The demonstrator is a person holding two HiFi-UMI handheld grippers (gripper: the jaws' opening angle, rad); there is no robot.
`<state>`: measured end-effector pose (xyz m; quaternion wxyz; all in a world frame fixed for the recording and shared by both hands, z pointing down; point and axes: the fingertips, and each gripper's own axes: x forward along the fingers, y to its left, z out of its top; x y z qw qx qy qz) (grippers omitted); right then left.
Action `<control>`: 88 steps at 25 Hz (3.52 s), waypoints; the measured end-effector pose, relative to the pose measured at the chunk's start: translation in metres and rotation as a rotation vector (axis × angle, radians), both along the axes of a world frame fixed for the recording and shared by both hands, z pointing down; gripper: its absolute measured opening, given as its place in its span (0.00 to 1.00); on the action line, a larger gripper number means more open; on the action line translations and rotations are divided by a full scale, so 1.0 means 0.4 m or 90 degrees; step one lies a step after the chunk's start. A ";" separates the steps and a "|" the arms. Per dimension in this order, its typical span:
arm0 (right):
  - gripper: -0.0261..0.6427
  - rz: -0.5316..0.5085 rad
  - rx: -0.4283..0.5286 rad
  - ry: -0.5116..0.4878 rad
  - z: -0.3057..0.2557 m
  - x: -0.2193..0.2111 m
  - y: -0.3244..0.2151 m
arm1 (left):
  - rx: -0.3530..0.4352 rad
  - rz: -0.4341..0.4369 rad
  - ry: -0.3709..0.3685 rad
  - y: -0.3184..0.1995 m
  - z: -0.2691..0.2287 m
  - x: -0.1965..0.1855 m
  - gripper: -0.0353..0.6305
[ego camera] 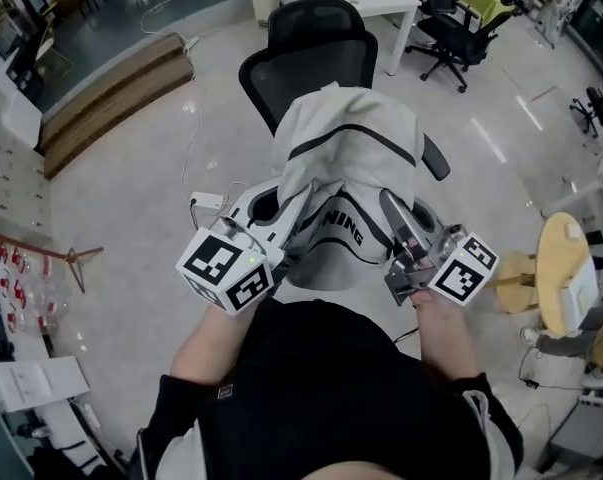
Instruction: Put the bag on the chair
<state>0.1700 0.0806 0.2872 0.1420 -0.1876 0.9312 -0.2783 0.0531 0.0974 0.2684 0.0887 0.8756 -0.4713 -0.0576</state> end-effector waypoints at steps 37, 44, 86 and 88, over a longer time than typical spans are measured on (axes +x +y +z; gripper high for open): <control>0.09 0.117 -0.045 0.040 0.091 -0.899 -0.446 | -0.024 0.115 0.000 -0.520 0.075 -0.897 0.09; 0.09 0.178 -0.037 0.039 0.089 -0.825 -0.548 | -0.037 0.173 0.011 -0.597 0.092 -0.826 0.09; 0.09 0.689 -0.265 0.036 0.474 0.026 -0.739 | -0.259 0.592 -0.142 -1.100 0.494 0.132 0.09; 0.09 0.697 -0.282 0.026 0.507 0.038 -0.755 | -0.276 0.594 -0.152 -1.124 0.526 0.154 0.09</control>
